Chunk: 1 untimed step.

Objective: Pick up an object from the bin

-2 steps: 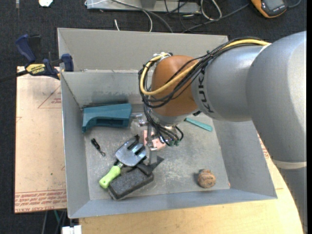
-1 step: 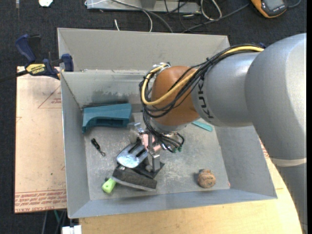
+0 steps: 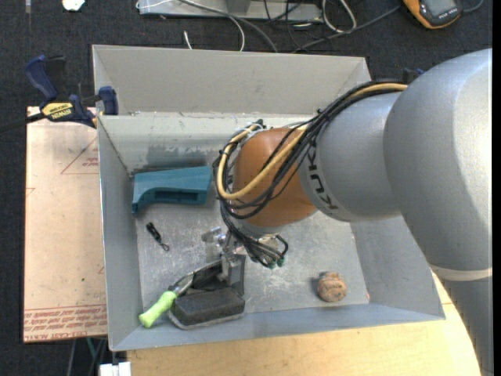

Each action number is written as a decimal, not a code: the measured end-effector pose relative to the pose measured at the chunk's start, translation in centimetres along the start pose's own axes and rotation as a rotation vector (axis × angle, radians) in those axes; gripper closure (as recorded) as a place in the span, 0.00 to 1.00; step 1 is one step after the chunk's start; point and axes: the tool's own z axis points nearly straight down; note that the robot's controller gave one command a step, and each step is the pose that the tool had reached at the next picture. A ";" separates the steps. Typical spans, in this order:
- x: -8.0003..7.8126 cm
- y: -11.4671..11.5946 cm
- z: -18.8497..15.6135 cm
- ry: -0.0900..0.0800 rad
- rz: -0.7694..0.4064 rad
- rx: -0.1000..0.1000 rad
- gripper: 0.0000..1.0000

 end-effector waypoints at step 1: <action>0.0 0.0 0.0 0.000 0.001 0.000 1.00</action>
Offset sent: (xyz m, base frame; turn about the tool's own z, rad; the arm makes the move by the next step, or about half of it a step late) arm -0.0002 -0.0001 0.0922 0.0002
